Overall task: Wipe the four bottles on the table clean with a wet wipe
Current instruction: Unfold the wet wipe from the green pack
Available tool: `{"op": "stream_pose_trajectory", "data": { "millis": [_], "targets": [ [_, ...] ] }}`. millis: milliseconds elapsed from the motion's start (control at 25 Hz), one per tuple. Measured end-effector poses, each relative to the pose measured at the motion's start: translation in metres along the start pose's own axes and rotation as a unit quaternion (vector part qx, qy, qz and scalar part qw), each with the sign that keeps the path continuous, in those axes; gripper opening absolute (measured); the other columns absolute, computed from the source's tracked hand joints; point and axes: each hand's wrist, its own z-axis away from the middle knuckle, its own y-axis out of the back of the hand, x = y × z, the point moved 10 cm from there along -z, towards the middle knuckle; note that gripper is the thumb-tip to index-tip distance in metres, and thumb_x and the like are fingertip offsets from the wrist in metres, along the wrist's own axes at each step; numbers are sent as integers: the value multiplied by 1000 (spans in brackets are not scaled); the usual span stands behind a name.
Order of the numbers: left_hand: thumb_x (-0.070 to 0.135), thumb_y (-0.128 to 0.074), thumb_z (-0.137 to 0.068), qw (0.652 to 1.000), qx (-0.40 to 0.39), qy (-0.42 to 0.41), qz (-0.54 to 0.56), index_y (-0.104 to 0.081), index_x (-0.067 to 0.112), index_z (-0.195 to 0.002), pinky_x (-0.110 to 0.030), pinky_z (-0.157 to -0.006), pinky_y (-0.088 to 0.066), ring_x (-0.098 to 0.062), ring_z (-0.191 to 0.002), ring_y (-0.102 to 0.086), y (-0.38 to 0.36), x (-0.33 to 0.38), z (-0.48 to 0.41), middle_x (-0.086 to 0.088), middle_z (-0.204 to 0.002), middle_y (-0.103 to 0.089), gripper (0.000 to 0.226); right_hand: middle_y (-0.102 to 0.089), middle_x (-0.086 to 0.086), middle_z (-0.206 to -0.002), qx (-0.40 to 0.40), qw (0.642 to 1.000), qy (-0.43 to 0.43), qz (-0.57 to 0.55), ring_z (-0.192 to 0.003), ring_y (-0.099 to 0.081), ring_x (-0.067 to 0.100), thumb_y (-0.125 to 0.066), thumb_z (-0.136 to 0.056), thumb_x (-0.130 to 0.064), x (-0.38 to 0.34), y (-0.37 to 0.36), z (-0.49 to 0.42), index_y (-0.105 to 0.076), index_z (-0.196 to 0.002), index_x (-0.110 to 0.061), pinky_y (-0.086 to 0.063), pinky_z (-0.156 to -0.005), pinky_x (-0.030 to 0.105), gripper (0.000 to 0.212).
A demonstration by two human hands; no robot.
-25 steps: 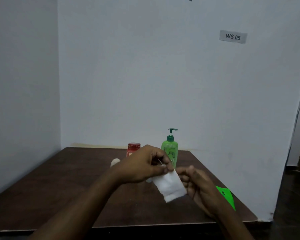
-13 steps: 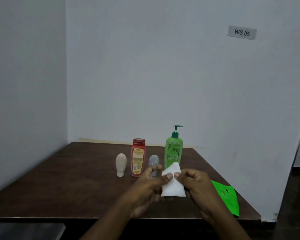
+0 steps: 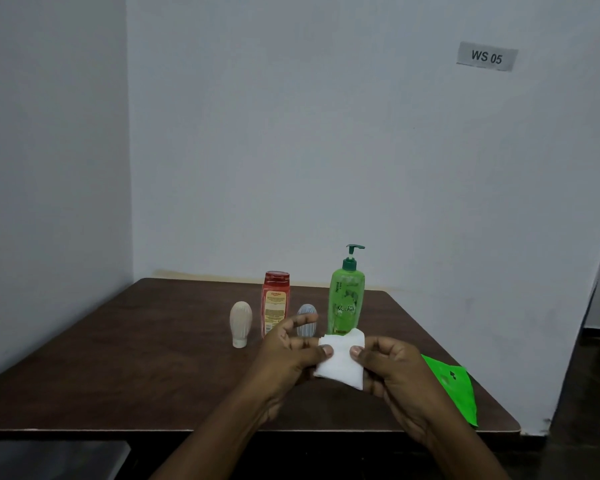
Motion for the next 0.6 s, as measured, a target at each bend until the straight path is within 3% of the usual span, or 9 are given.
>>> {"op": "stream_pose_trajectory", "data": {
  "millis": [80,160,200,240,320,360,440,520,600],
  "targets": [
    [-12,-76,-82,999,-2,-45,2,-59,16,-134,-51,-84,-63,-41,-100,-75,1,13,11,-26,-103,-77,62,-72,27,-98,-4,999,45,10,-88,-70,42,-68,-86,-3,-15,1,10,-68,-107,5,-58,-79,52,23],
    [-16,-76,-80,994,-19,-112,-4,-62,17,-130,-43,-77,-65,-33,-93,-78,-3,32,26,-23,-98,-78,62,-71,30,-90,-17,994,110,24,-76,-68,40,-83,-71,-24,-37,2,23,-74,-98,-1,-57,-74,56,36],
    [-19,-75,-79,990,-29,-141,-9,-63,17,-129,-37,-71,-64,-27,-88,-78,-5,42,34,-20,-95,-79,63,-70,31,-83,-18,990,135,44,-69,-66,37,-88,-62,-31,-49,2,29,-77,-91,-3,-59,-70,51,42],
    [-21,-73,-79,985,-39,-167,-16,-62,16,-129,-32,-67,-62,-23,-84,-78,-7,52,37,-20,-95,-80,63,-68,32,-78,-19,985,159,55,-65,-64,35,-88,-61,-30,-62,2,33,-78,-85,-4,-60,-67,45,37],
    [-24,-66,-83,980,-41,-193,-24,-60,14,-129,-26,-61,-59,-18,-78,-78,-8,65,38,-20,-95,-80,60,-70,28,-77,-32,977,198,74,-67,-66,38,-76,-78,-3,-79,-3,38,-78,-78,-4,-60,-67,41,2],
    [-25,-63,-85,979,-43,-199,-24,-60,14,-129,-23,-59,-58,-16,-74,-77,-9,69,39,-20,-95,-80,59,-72,24,-81,-27,973,207,94,-72,-69,38,-67,-82,9,-82,0,38,-78,-76,-3,-61,-69,41,17],
    [-24,-60,-88,978,-52,-199,-20,-60,14,-130,-21,-59,-57,-13,-74,-77,-12,69,41,-19,-96,-80,57,-74,18,-87,-39,972,207,105,-82,-71,37,-60,-83,17,-85,-3,42,-78,-75,-1,-62,-68,39,27],
    [-15,-61,-91,981,-57,-187,-2,-60,16,-132,-29,-65,-60,-19,-88,-78,-15,65,45,-18,-101,-79,51,-74,16,-86,-31,971,213,107,-83,-72,33,-58,-84,19,-88,-2,45,-77,-74,1,-61,-63,33,27],
    [7,-66,-89,984,-51,-163,42,-61,19,-132,-40,-76,-63,-26,-98,-77,-17,59,46,-19,-107,-78,44,-74,14,-83,-28,972,211,99,-78,-73,27,-57,-84,20,-87,-2,46,-76,-73,2,-58,-59,28,29]
  ]
}}
